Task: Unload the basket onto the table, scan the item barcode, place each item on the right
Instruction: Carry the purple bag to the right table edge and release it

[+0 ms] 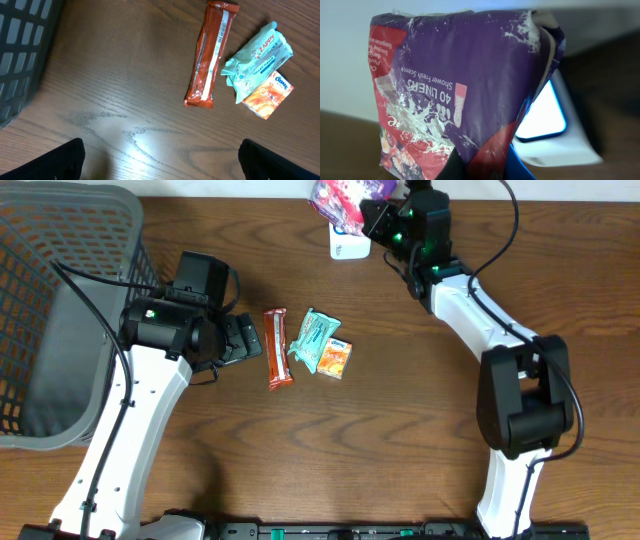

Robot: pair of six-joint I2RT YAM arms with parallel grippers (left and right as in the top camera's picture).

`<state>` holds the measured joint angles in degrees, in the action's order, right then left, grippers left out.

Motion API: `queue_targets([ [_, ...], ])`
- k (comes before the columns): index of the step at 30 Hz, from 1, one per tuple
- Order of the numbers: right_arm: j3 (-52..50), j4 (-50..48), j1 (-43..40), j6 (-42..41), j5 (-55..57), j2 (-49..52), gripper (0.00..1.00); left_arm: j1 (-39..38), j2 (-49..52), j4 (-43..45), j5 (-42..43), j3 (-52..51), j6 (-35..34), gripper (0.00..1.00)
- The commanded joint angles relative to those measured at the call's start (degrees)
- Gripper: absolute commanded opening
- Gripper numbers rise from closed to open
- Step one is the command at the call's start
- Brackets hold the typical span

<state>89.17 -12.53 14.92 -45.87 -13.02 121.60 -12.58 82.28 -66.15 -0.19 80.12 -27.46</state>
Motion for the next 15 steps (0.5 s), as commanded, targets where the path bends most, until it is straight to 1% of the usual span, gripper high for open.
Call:
queue_targets([
  [1, 0.35, -0.20, -2.08, -0.13, 2.84, 0.04, 0.01, 0.20, -0.31, -0.22, -0.52, 0.42, -0.72, 0.98],
  [3, 0.63, 0.68, -3.80, 3.23, 2.82, -0.39, 0.01, 0.20, -0.31, -0.22, -0.50, 0.42, -0.72, 0.98],
  [8, 2.08, 10.56, -10.69, 6.36, 2.36, -3.80, 0.01, 0.20, -0.31, -0.22, -0.52, 0.42, -0.72, 0.98],
  [11, 2.82, 17.92, -17.03, 8.55, 1.97, -6.69, 0.01, 0.20, -0.31, -0.22, -0.50, 0.42, -0.72, 0.98],
  [15, 2.89, 27.80, -27.61, 11.32, 1.99, -10.40, 0.01, 0.20, -0.31, -0.22, -0.50, 0.42, -0.72, 0.98],
])
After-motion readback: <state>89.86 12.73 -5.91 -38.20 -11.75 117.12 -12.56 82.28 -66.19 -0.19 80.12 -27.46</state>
